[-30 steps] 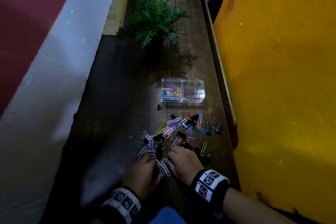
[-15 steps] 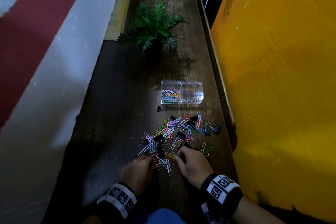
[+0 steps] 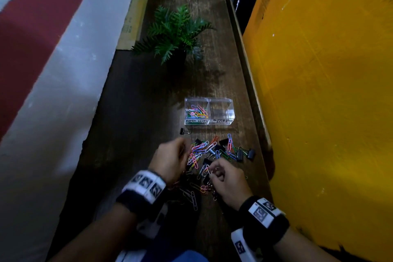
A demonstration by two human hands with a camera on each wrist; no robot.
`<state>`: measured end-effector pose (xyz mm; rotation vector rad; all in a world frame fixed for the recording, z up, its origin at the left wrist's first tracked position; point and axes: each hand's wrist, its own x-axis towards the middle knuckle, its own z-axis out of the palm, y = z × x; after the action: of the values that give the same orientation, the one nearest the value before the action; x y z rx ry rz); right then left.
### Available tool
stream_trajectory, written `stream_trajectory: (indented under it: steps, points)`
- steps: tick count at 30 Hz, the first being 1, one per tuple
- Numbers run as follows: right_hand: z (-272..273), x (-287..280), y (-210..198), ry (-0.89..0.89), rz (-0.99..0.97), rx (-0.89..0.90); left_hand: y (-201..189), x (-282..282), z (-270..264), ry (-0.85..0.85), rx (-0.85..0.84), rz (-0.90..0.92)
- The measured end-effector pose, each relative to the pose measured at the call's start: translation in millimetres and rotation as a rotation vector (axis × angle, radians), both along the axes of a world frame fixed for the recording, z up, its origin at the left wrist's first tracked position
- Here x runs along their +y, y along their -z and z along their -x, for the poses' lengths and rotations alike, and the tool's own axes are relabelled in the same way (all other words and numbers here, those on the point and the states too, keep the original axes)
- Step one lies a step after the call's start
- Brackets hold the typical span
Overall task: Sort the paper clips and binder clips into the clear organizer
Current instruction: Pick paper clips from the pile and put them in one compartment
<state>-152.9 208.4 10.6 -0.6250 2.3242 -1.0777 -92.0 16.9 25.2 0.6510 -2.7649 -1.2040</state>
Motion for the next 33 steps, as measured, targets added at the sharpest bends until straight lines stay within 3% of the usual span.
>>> stream_trajectory:
  steps: [5, 9, 13, 16, 19, 26, 28, 33]
  points:
    - [41.3, -20.9, -8.3, 0.041, 0.021, 0.053, -15.5, -26.5, 85.8, 0.013, 0.019, 0.121]
    - [76.8, -43.7, -19.6, 0.017, -0.046, 0.165, -16.6, -39.4, 127.2, 0.106, -0.177, 0.264]
    - [106.3, -69.1, -24.8, -0.085, -0.144, 0.234, -4.9, -46.8, 134.4, 0.283, -0.346, 0.363]
    - [123.4, -88.3, -25.5, -0.172, -0.204, 0.312, 1.0, -47.1, 126.2, 0.381, -0.367, 0.432]
    - [135.7, -104.8, -25.2, -0.251, -0.289, 0.378, 3.0, -45.9, 112.3, 0.354, -0.298, 0.488]
    - [142.8, -121.5, -19.7, -0.449, -0.552, 0.435, 9.4, -44.5, 59.2, 0.193, -0.078, 0.319]
    - [139.1, -115.3, -21.2, -0.452, -0.493, 0.433, 15.3, -42.5, 33.4, 0.185, -0.01, 0.265]
    - [80.9, -69.0, -21.0, -0.403, -0.205, 0.478, 34.9, -23.8, -46.7, 0.242, -0.028, 0.191]
